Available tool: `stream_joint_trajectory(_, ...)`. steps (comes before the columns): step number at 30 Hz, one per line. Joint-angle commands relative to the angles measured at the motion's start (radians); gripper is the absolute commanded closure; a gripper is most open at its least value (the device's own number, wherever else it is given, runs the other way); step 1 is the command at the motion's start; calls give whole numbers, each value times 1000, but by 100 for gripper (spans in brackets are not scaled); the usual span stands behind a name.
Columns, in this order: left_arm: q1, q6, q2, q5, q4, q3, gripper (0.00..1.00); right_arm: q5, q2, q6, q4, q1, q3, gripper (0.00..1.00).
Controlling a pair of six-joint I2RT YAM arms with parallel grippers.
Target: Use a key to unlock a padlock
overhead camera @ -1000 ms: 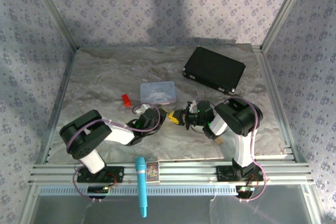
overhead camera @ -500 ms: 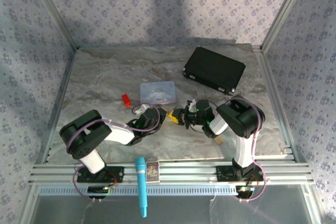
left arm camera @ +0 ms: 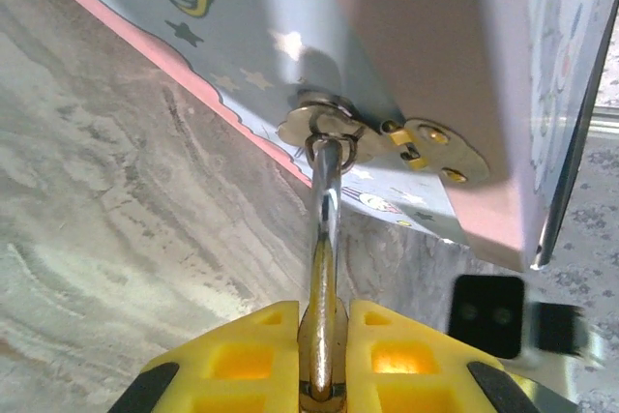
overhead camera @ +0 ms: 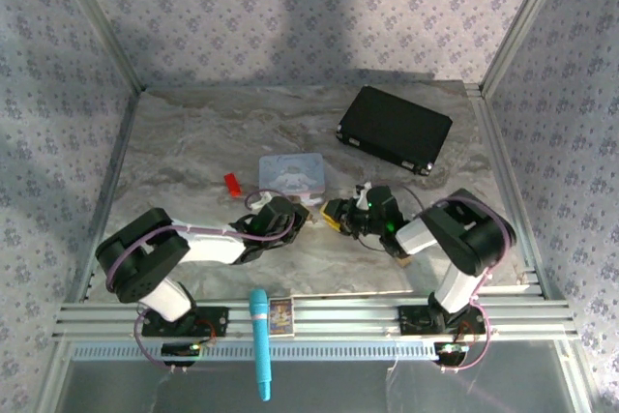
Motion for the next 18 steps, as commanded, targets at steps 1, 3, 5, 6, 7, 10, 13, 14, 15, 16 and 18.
stream_joint_trajectory(1, -2, 26, -30, 9, -56, 26, 100, 103, -157, -292, -356, 19, 42, 57)
stream_joint_trajectory(3, -2, 36, -35, 5, -59, 26, 100, 218, -269, -479, -611, 55, 99, 47)
stream_joint_trajectory(5, 0, 54, -42, 8, -88, 32, 100, 411, -365, -665, -844, 116, 162, 30)
stream_joint_trajectory(6, 2, 65, -44, 11, -113, 40, 100, 480, -392, -726, -921, 134, 183, 15)
stream_joint_trajectory(7, 4, 77, -49, 18, -145, 51, 100, 527, -415, -792, -977, 144, 200, 6)
stream_joint_trajectory(10, 5, 111, -60, 21, -209, 75, 100, 665, -436, -931, -1063, 174, 227, 4)
stream_joint_trajectory(13, 10, 127, -69, 27, -208, 71, 100, 824, -436, -1051, -1029, 236, 210, 1)
stream_joint_trajectory(14, 13, 132, -70, 31, -206, 69, 100, 849, -433, -1082, -1013, 248, 203, 1)
stream_joint_trajectory(15, 15, 136, -70, 35, -206, 69, 100, 848, -428, -1110, -1004, 249, 204, 1)
stream_joint_trajectory(16, 19, 139, -67, 42, -206, 69, 100, 851, -428, -1113, -1002, 249, 207, 1)
stream_joint_trajectory(18, 23, 143, -61, 55, -197, 69, 100, 796, -433, -1122, -946, 241, 191, 1)
